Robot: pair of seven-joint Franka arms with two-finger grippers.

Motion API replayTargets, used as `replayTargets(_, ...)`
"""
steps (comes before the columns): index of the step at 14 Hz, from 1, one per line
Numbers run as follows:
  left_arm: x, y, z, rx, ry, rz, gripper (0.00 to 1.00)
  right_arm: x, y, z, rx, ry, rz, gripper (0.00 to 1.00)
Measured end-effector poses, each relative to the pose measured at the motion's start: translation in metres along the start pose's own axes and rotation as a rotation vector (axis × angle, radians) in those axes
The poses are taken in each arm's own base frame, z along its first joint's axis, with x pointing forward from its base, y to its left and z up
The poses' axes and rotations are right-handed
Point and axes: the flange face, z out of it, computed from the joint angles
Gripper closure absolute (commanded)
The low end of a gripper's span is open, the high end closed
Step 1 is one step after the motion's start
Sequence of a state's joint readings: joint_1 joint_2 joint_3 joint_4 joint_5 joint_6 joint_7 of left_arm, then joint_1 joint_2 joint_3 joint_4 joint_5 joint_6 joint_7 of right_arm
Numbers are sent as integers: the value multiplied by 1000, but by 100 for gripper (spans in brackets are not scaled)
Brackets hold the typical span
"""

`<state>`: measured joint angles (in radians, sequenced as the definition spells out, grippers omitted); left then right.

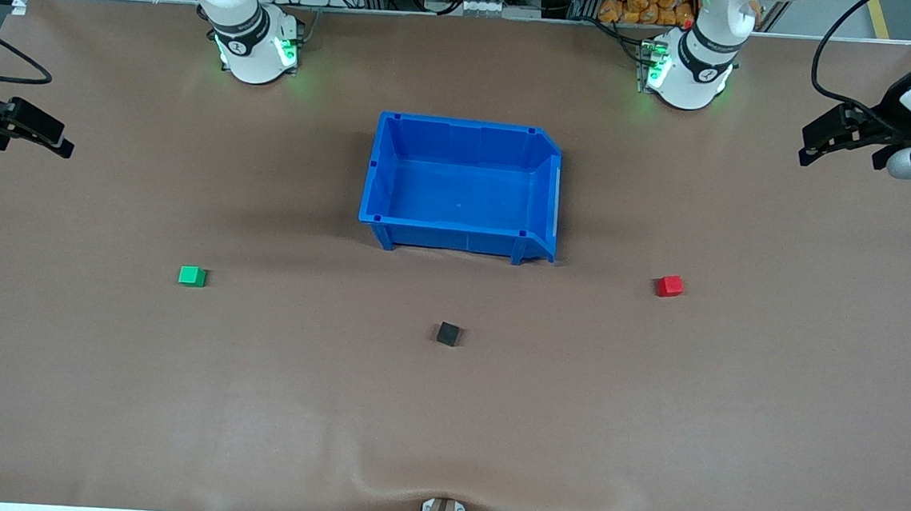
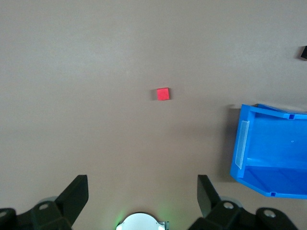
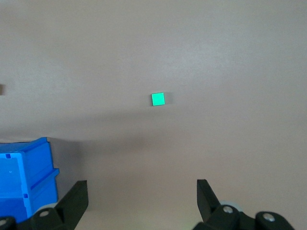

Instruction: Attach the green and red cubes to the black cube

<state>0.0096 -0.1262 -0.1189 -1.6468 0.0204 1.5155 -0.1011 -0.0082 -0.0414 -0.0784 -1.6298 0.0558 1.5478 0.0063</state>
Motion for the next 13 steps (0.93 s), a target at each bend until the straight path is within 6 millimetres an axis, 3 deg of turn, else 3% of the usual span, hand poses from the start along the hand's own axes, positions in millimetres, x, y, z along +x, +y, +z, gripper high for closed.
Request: replayTargets(13, 11, -6, 6, -3, -30, 18, 0, 1, -1, 3, -1, -5, -2, 0)
